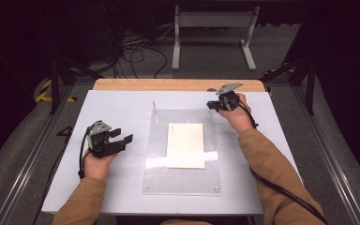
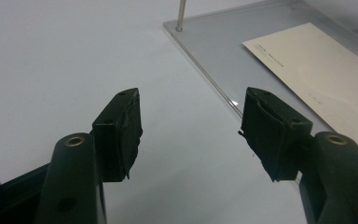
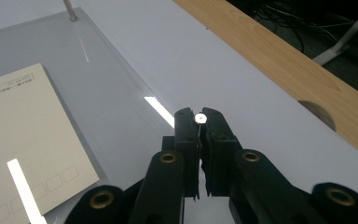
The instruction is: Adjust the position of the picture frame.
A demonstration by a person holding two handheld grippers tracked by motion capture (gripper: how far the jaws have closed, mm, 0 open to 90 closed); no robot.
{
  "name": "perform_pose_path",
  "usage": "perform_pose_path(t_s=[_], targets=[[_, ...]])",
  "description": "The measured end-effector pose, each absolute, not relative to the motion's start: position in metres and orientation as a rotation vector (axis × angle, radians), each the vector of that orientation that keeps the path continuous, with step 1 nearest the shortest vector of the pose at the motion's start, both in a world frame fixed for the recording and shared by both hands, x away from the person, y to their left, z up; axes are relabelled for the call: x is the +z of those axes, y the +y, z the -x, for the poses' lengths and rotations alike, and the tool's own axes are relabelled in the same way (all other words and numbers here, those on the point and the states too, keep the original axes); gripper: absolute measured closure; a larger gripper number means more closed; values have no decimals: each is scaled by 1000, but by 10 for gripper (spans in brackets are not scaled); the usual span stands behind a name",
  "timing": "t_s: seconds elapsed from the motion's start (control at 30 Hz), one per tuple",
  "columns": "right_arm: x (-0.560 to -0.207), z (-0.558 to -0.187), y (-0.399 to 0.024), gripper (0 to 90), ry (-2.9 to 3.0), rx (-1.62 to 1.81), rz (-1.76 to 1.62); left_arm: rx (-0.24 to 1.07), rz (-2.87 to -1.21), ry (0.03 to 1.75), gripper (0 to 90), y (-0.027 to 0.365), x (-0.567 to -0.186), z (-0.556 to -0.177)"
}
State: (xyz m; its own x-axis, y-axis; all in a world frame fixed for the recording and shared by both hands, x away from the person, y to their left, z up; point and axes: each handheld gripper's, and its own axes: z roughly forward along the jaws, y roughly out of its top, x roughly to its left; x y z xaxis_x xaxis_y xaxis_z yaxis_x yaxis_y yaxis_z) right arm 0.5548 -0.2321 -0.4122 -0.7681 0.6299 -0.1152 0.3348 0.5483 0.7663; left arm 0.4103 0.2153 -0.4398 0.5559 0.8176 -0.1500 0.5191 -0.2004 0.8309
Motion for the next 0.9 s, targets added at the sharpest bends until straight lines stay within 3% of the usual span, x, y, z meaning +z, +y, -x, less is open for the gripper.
perform_pose_path(t_s=[0.8, 0.9], targets=[[-424, -527, -210, 846, 2486, 1191, -673, 397, -1880, 1077, 379, 211, -441, -412], [-427, -525, -214, 755, 2432, 1270, -692, 398, -1882, 1078, 378, 210, -441, -411]])
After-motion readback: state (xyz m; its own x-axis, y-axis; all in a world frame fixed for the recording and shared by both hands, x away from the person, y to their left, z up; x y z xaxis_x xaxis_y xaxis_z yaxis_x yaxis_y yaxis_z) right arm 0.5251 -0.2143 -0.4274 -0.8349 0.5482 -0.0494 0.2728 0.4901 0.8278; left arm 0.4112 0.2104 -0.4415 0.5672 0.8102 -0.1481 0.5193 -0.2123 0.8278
